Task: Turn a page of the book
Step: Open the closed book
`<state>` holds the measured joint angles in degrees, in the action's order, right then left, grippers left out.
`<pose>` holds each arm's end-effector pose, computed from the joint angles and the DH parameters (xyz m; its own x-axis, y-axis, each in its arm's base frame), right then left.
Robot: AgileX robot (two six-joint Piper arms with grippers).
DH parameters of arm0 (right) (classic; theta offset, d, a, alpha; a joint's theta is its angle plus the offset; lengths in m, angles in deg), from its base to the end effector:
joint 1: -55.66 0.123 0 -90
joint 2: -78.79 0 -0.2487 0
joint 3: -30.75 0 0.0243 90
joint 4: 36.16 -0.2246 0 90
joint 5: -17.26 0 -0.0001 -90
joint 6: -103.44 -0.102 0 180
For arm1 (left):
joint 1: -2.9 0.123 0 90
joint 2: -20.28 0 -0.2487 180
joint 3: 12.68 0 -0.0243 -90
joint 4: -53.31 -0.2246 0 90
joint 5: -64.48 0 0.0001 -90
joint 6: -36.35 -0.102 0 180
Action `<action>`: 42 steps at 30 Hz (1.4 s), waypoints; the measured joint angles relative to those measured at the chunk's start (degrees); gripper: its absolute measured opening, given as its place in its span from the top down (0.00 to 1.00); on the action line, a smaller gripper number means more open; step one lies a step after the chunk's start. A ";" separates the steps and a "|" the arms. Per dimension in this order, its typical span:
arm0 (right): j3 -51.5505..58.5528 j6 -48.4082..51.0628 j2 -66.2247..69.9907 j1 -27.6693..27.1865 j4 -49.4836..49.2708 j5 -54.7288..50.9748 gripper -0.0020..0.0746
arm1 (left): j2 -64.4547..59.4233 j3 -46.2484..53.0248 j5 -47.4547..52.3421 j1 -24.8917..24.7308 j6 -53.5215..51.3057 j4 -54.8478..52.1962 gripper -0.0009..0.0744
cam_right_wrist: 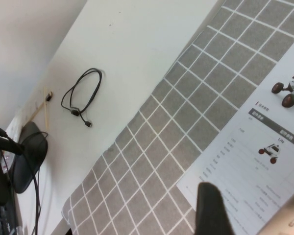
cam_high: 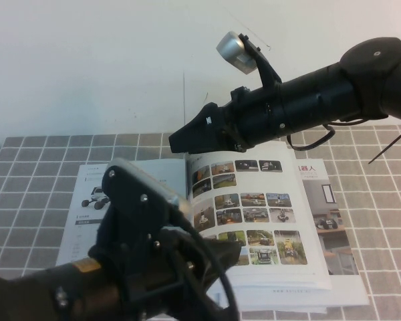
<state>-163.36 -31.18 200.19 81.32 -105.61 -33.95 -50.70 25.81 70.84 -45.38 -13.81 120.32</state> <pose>0.3318 0.2420 0.2461 -0.7614 -0.1858 -0.6211 -0.6308 0.4337 0.6434 0.1472 -0.1808 0.2682 -0.4701 0.0972 -0.8772 0.6998 0.6467 -0.3034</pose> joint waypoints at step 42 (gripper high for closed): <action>-0.10 2.20 0.00 -0.32 15.78 -0.67 0.47 | -16.79 0.00 -23.68 3.39 -29.89 33.12 0.99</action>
<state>-163.46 -28.98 200.19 80.99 -89.83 -34.62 -67.50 25.81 47.16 -41.98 -43.70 153.44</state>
